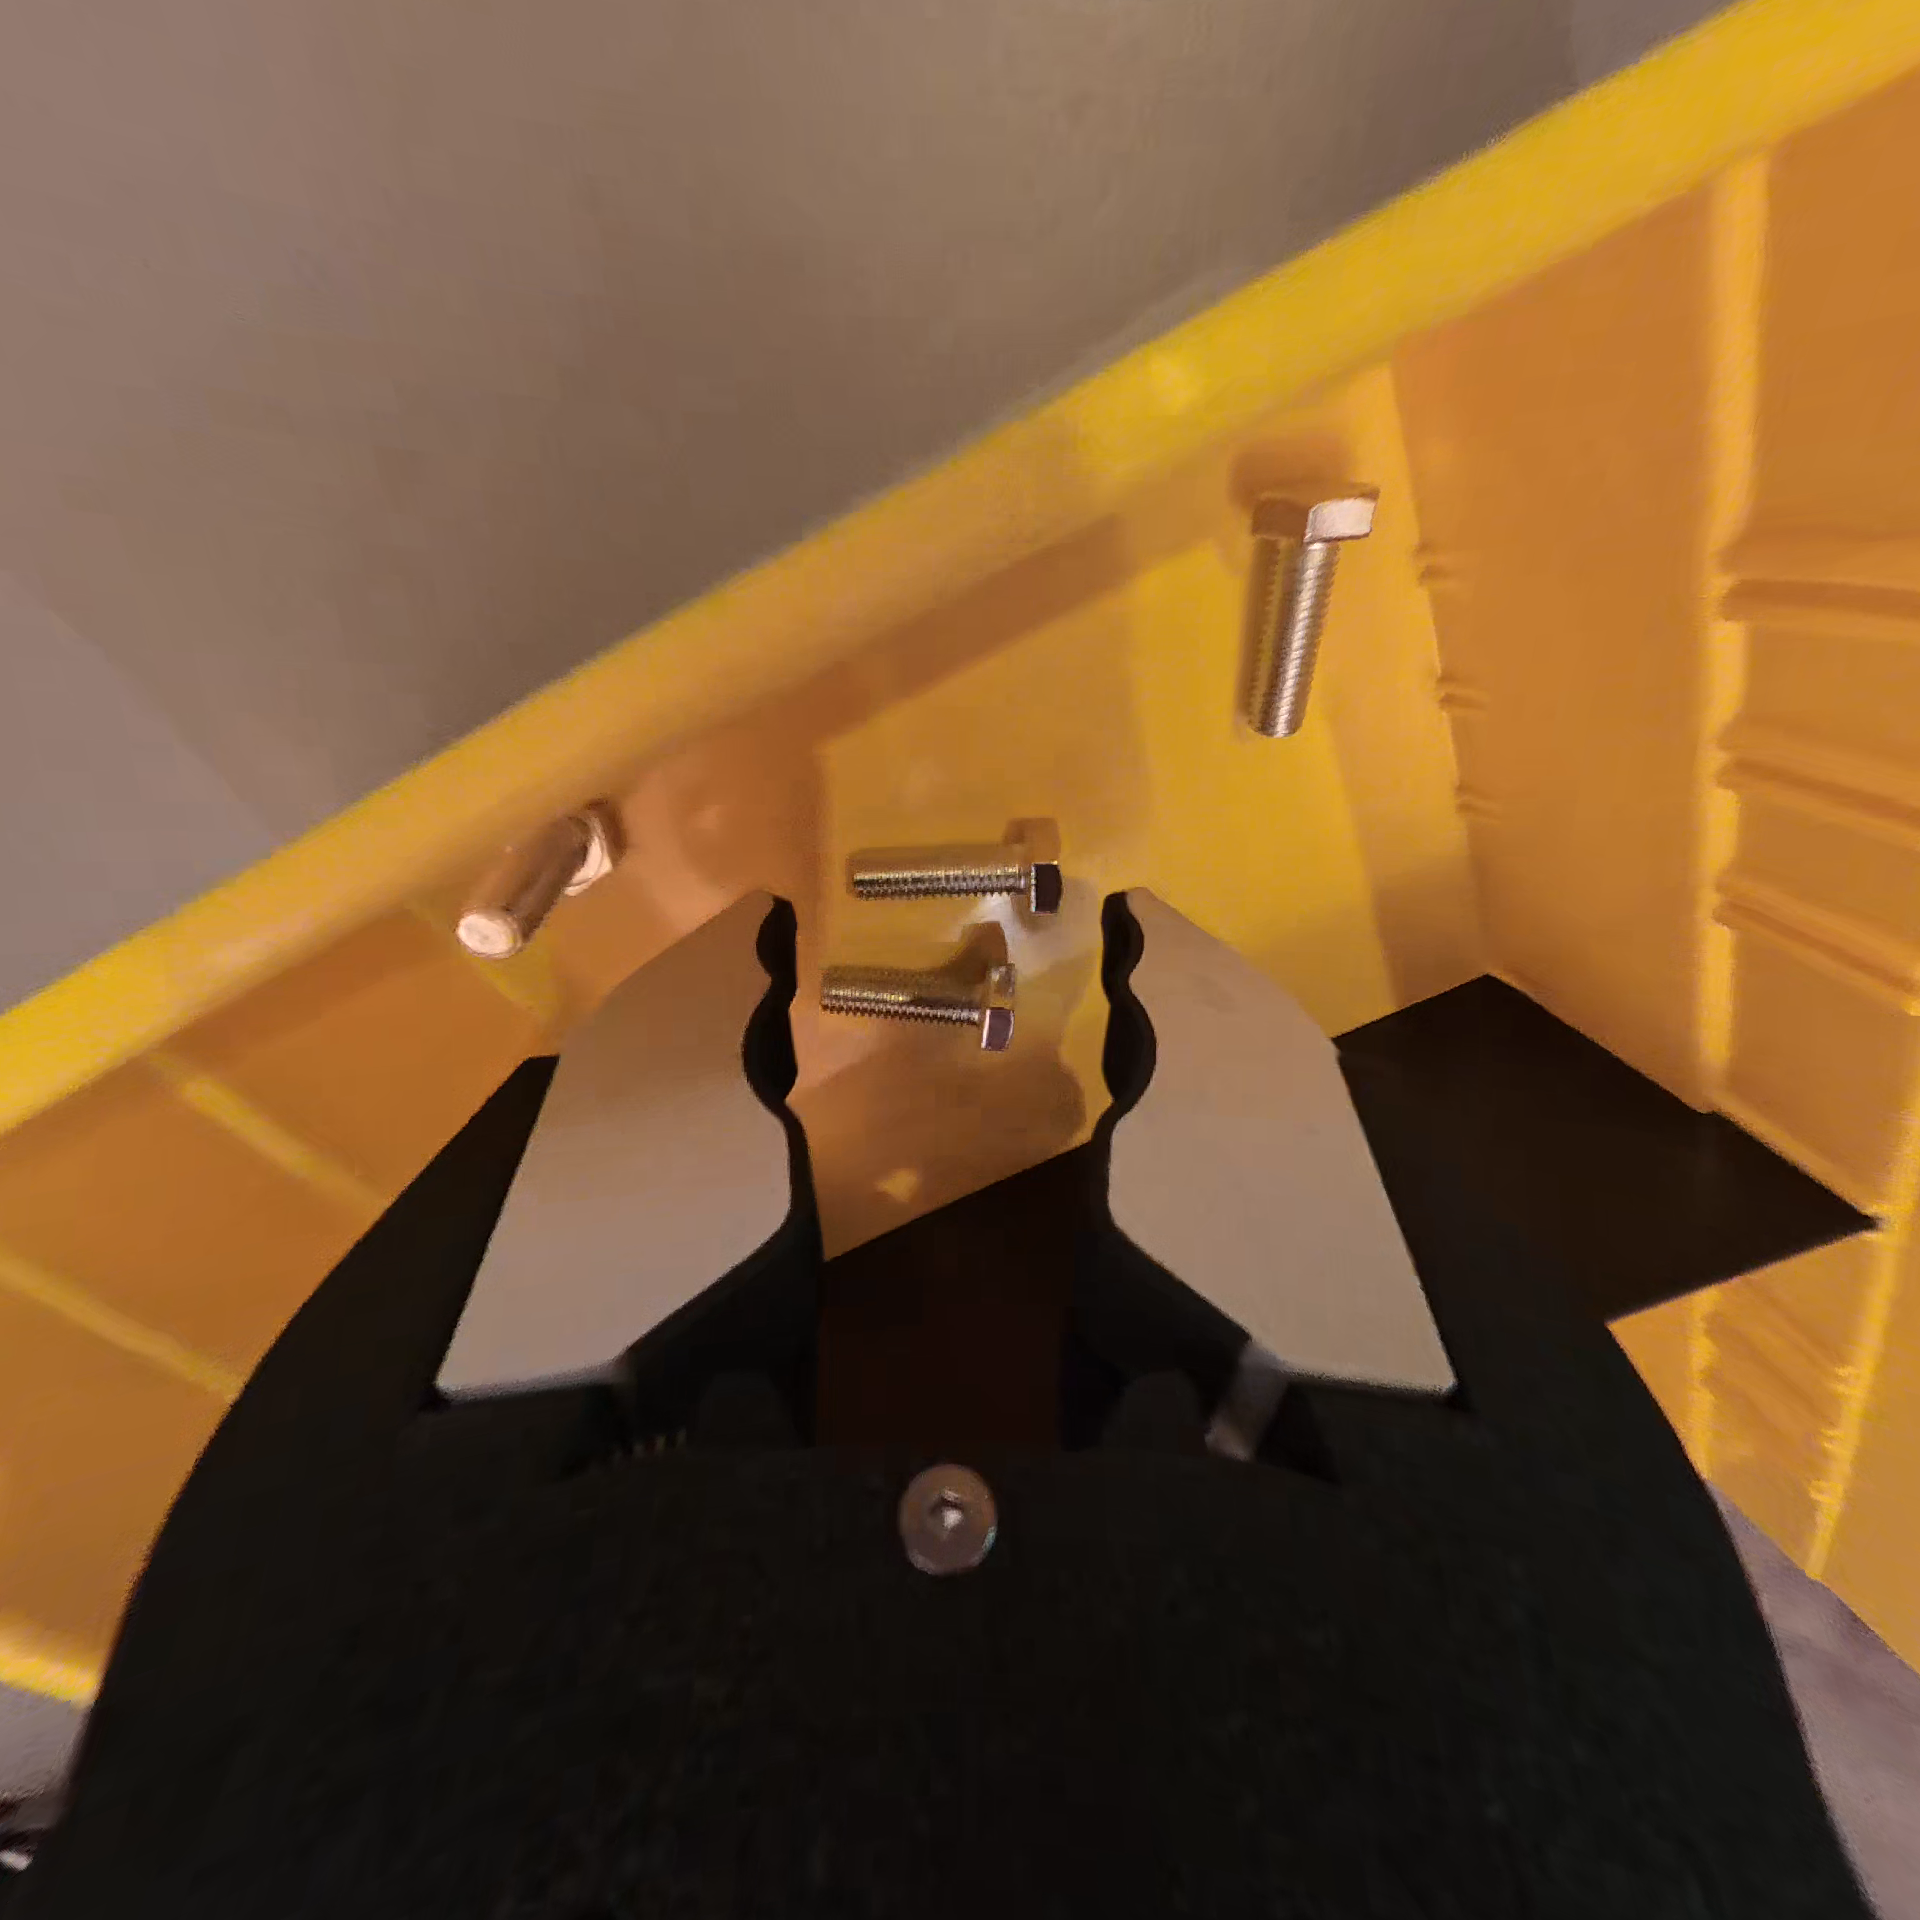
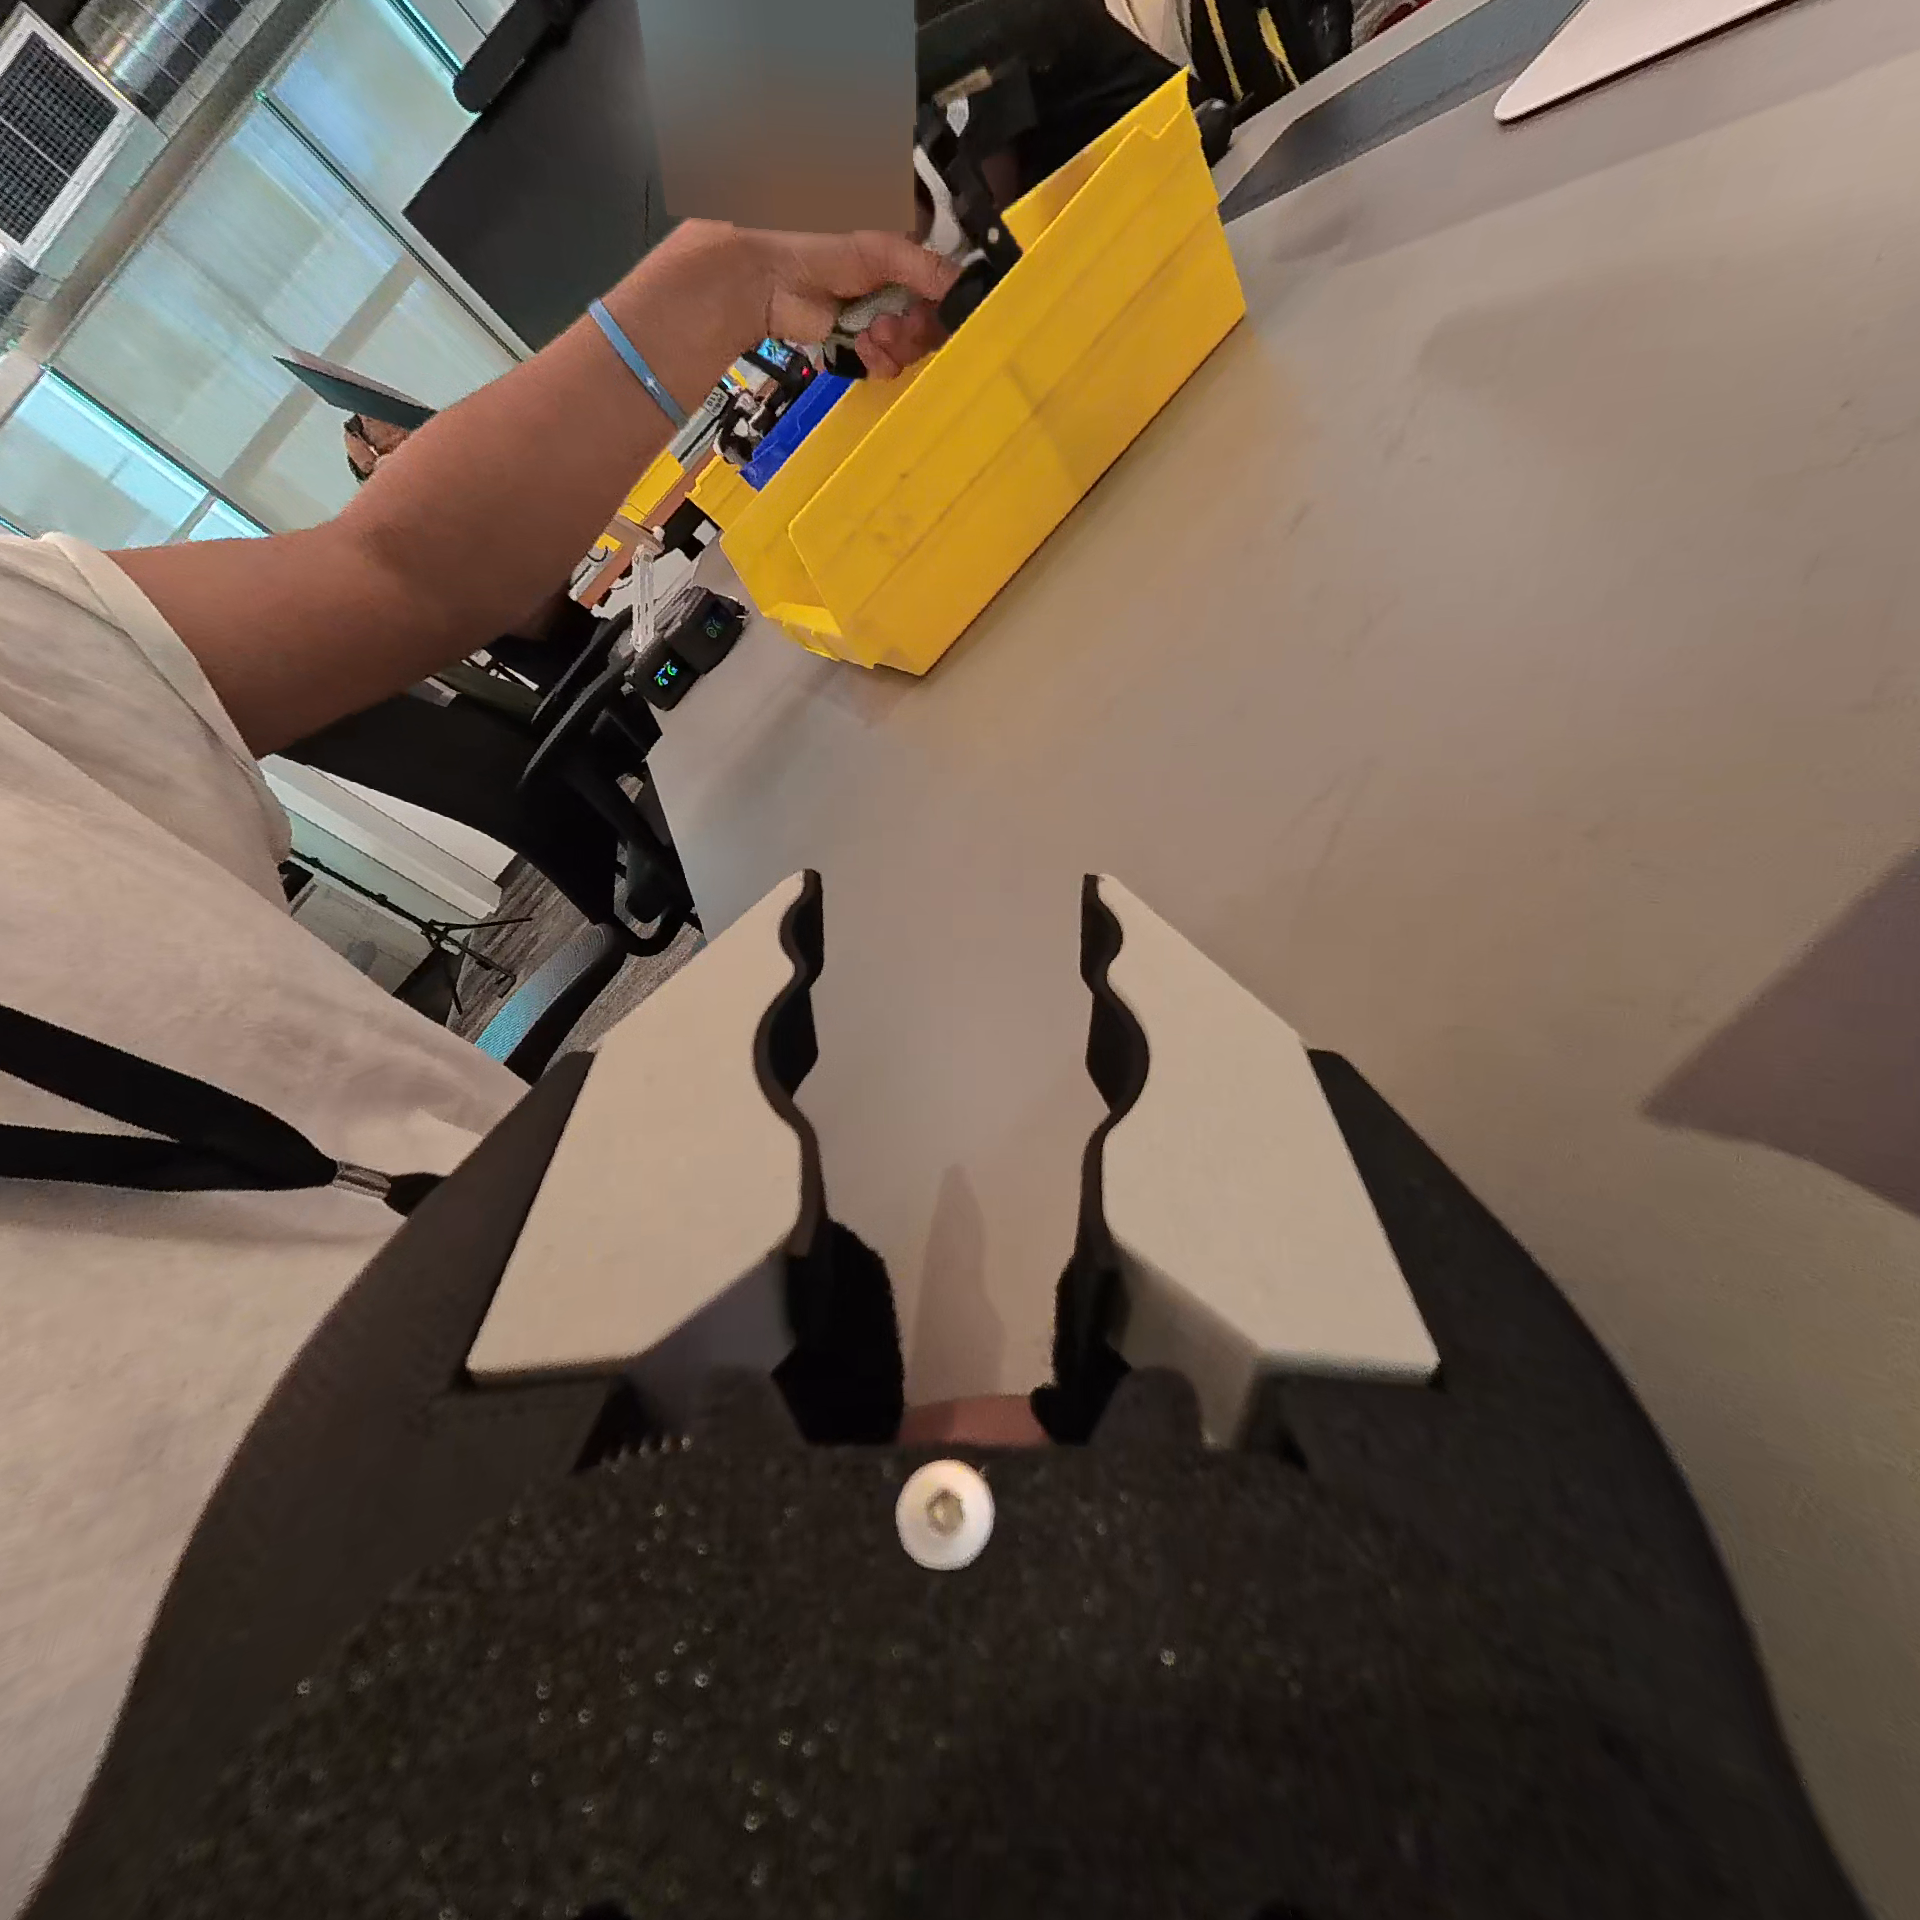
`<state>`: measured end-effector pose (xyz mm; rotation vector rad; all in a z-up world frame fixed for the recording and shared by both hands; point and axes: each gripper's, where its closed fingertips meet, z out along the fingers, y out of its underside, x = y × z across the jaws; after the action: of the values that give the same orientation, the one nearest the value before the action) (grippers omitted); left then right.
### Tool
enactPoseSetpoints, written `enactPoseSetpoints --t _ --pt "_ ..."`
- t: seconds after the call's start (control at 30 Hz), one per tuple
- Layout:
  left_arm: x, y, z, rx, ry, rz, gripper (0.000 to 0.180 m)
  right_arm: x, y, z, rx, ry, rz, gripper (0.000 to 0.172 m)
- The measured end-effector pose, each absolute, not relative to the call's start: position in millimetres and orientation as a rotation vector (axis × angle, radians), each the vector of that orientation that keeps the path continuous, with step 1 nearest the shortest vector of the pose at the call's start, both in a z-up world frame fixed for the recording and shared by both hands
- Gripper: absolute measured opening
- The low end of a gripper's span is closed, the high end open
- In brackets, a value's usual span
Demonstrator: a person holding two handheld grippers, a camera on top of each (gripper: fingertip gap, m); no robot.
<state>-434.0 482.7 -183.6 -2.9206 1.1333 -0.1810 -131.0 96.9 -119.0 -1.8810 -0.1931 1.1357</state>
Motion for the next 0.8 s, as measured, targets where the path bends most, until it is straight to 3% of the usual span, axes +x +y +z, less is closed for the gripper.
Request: enactPoseSetpoints --t 0.03,0.2,0.37,0.63,0.8 --pt "-435.4 482.0 -186.7 -2.924 1.136 -0.163 0.057 -131.8 96.8 -119.0 -1.881 -0.194 1.138 0.05" --pt "-432.1 482.5 -193.4 -2.898 1.123 -0.175 0.039 -137.3 95.7 -120.4 -1.889 -0.212 1.143 0.05" --pt "-433.5 478.5 -179.6 -2.761 1.265 -0.16 0.039 -140.0 95.7 -121.4 -1.891 -0.225 1.137 0.05" --pt "-368.0 423.6 -48.3 -1.809 1.471 -0.38 0.039 -151.8 120.6 -121.6 -1.913 -0.185 1.145 0.05" --pt "-318.6 335.9 9.1 -1.203 1.542 -0.323 0.039 -201.1 148.3 -80.7 -1.834 -0.32 1.364 0.053"
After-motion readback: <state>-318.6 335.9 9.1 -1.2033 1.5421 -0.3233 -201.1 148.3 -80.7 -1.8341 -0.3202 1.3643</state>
